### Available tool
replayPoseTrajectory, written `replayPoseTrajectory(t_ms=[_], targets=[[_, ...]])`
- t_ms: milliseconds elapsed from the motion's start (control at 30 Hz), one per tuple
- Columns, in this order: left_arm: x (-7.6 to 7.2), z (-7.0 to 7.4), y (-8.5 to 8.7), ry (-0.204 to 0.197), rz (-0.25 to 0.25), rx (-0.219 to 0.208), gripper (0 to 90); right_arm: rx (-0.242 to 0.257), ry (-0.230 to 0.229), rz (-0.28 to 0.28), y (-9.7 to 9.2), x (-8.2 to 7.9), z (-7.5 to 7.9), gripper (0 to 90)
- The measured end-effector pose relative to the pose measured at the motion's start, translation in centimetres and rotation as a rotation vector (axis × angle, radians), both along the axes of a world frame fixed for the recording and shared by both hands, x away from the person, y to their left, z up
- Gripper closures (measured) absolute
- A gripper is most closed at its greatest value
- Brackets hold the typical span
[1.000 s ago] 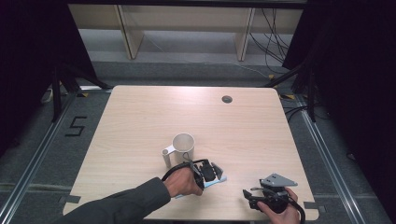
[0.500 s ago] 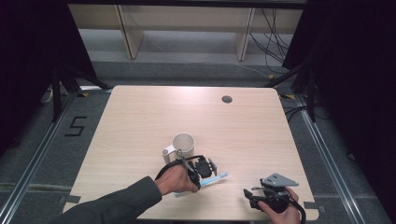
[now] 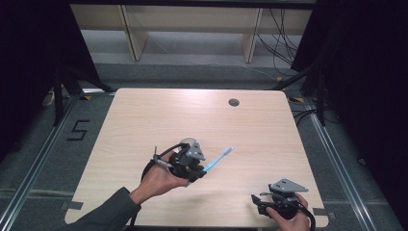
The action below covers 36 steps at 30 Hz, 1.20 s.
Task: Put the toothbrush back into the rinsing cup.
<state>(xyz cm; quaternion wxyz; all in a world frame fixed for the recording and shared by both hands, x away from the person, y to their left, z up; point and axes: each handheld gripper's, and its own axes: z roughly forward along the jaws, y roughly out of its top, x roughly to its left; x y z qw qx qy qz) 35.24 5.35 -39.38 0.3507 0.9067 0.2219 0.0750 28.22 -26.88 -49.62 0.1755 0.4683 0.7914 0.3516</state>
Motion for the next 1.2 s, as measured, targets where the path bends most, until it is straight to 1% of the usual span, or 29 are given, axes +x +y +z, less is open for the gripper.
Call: replayPoseTrajectory(t_ms=[100,133,167,200,233,267,300,333,400,433,467,500,533,567,600,633,700,733,800,867,900,933,967,1000,1067,1100,1133,1167,1200], targets=[[-0.1,0.8,0.9,-0.041,0.021,-0.077,78.4,-0.013,-0.017,0.014,-0.1,0.1,-0.1,24.1],[0.0,0.9,1.2,-0.064,0.029,-0.093,78.4,0.004,0.001,0.001,0.0,0.0,0.0,24.1],[0.1,0.8,1.7,-0.080,0.044,-0.134,78.4,0.005,-0.009,0.001,0.0,0.0,0.0,24.1],[0.1,0.8,1.7,-0.080,0.044,-0.134,78.4,-0.020,-0.009,-0.009,-0.1,-0.1,0.1,24.2],[0.1,0.8,1.9,-0.092,0.047,-0.157,78.4,-0.020,-0.009,-0.009,-0.1,-0.1,0.1,24.2],[0.0,0.7,2.1,-0.107,0.062,-0.191,78.4,0.010,0.020,-0.028,0.1,-0.2,0.1,24.1],[0.0,0.7,2.3,-0.126,0.068,-0.206,78.4,0.014,0.019,-0.020,0.1,-0.2,0.0,24.2],[-0.1,0.6,2.6,-0.138,0.081,-0.254,78.4,0.018,0.024,-0.030,0.1,-0.2,0.1,24.1],[-0.2,0.6,2.9,-0.148,0.087,-0.263,78.4,0.005,0.015,-0.011,0.0,-0.1,0.0,24.1],[-0.4,0.5,3.3,-0.161,0.087,-0.297,78.4,0.000,0.001,0.003,0.0,0.0,0.0,24.1],[-0.5,0.5,3.6,-0.171,0.095,-0.309,78.4,0.016,0.026,-0.018,0.1,-0.2,0.0,24.1],[-0.5,0.5,3.6,-0.171,0.095,-0.309,78.4,0.016,0.026,-0.018,0.1,-0.2,0.0,24.1],[-0.5,0.4,4.2,-0.191,0.106,-0.349,78.4,-0.012,0.000,-0.013,-0.1,-0.1,0.1,24.1],[-0.5,0.4,4.5,-0.195,0.107,-0.370,78.4,-0.013,0.003,-0.016,-0.1,-0.1,0.1,24.1],[-0.5,0.4,4.5,-0.195,0.107,-0.370,78.4,-0.013,0.003,-0.016,-0.1,-0.1,0.1,24.1],[-0.6,0.3,4.8,-0.206,0.118,-0.387,78.4,0.009,0.017,-0.028,0.1,-0.2,0.0,24.1],[-0.6,0.1,5.4,-0.220,0.135,-0.407,78.4,0.018,0.025,-0.040,0.1,-0.3,0.1,24.1],[-0.6,0.0,5.7,-0.225,0.138,-0.425,78.4,0.009,0.004,-0.030,0.1,-0.2,0.0,24.1],[-0.7,-0.2,6.5,-0.244,0.152,-0.466,78.4,0.013,0.024,-0.025,0.1,-0.2,0.0,24.1],[-0.7,-0.2,6.8,-0.259,0.160,-0.478,78.4,0.018,0.029,-0.029,0.1,-0.2,0.1,24.1],[-0.7,-0.2,7.2,-0.267,0.168,-0.488,78.4,0.006,0.014,-0.028,0.0,-0.2,0.1,24.1],[-0.8,-0.2,7.6,-0.284,0.184,-0.520,78.4,-0.011,0.003,-0.019,-0.1,-0.1,0.1,24.1],[-0.8,-0.2,7.6,-0.284,0.184,-0.520,78.4,-0.011,0.003,-0.019,-0.1,-0.1,0.1,24.1],[-0.8,-0.2,7.9,-0.286,0.184,-0.536,78.4,0.013,0.027,-0.028,0.1,-0.2,0.0,24.1],[-0.8,-0.1,8.4,-0.308,0.202,-0.554,78.4,0.016,0.022,-0.032,0.1,-0.2,0.0,24.1],[-0.8,-0.2,8.6,-0.312,0.204,-0.566,78.4,-0.004,-0.005,-0.015,-0.1,0.0,0.0,24.1],[-0.8,-0.2,8.9,-0.324,0.212,-0.581,78.4,-0.003,-0.003,-0.014,0.0,0.0,0.0,24.1],[-0.7,-0.3,9.2,-0.330,0.222,-0.596,78.4,0.017,0.030,-0.023,0.2,-0.2,0.0,24.1],[-0.6,-0.4,9.5,-0.339,0.236,-0.606,78.4,0.014,0.020,-0.020,0.1,-0.1,0.0,24.1]])
